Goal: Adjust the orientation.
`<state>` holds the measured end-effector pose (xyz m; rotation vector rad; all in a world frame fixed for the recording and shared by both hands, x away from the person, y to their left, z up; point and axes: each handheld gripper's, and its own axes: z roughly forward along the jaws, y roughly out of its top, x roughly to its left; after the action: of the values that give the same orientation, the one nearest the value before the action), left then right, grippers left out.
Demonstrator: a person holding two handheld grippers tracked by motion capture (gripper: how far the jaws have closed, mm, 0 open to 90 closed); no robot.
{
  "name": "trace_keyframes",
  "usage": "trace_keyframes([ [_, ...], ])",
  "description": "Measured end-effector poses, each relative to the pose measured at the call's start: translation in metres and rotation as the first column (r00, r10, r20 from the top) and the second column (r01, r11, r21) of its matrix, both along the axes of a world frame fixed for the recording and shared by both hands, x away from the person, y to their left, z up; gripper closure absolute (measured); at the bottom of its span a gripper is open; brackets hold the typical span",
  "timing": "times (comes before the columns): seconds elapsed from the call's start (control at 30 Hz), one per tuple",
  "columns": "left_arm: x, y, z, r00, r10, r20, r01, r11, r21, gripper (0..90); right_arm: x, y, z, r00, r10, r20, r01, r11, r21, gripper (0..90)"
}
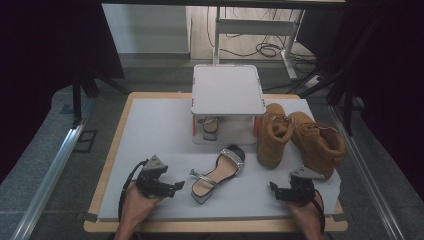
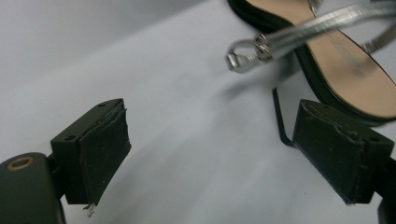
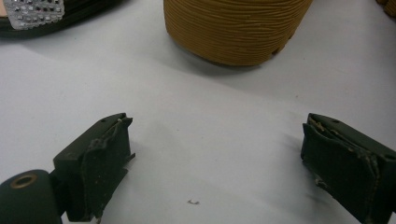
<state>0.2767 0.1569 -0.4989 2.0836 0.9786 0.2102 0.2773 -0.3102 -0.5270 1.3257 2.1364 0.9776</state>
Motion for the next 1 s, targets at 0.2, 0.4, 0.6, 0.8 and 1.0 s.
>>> trace_keyframes([
  [0.2,-0.013,-0.008,0.0,0.9991,-0.042,-0.01,0.042,0.9991,-0.009,10.6,0.0,0.0,0.0,1.0,-0.001,0.001,0.001,1.0,0.001,8.3],
  [0.4,-0.021,-0.019,-0.004,0.9963,-0.079,-0.035,0.078,0.9967,-0.024,11.4,0.0,0.0,0.0,1.0,-0.002,0.001,0.002,1.0,0.001,8.3],
  [0.6,-0.025,-0.035,-0.004,0.9933,-0.108,-0.041,0.107,0.9941,-0.015,11.4,0.0,0.0,0.0,1.0,-0.002,0.001,0.002,1.0,0.001,8.3],
  [0.8,-0.024,-0.049,-0.008,0.9908,-0.128,-0.044,0.129,0.9913,0.024,11.0,0.0,0.0,0.0,1.0,-0.002,0.001,0.002,1.0,0.001,8.3],
  [1.0,-0.021,-0.066,-0.011,0.9857,-0.163,-0.043,0.165,0.9851,0.048,11.3,0.0,0.0,0.0,1.0,-0.002,0.001,0.002,1.0,0.001,8.3],
])
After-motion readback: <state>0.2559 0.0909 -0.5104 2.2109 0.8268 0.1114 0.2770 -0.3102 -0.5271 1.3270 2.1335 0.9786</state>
